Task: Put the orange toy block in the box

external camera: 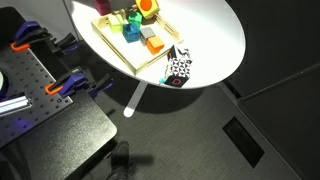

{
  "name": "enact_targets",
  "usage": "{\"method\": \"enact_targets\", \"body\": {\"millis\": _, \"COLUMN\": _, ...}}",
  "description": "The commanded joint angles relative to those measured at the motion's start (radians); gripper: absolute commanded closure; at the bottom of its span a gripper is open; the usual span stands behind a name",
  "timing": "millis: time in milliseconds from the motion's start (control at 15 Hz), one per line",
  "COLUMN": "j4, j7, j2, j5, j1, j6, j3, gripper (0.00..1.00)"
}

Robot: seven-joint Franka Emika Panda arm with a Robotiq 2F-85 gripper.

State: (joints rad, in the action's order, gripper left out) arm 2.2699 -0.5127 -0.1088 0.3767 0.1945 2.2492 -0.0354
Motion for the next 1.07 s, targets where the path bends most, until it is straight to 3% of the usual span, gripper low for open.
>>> {"method": "enact_targets", "body": {"millis": 0, "j4": 0.091, "j7": 0.116, "j2": 0.121, "j5": -0.075, "j1": -0.043, "j6": -0.001, "j3": 0.046, "gripper": 0.00}}
{"method": "enact_targets", "body": {"millis": 467, "j4": 0.147, "j7": 0.372, "j2": 0.213, "j5": -0.266, "j1": -0.067, "j6": -0.040, "j3": 0.081, "gripper": 0.00}}
{"method": "enact_targets", "body": {"millis": 1000, "j4": 0.143, "j7": 0.347, "j2": 0.216, "j5": -0.277, "j1": -0.074, "j6": -0.061, "j3": 0.097, "gripper": 0.00}}
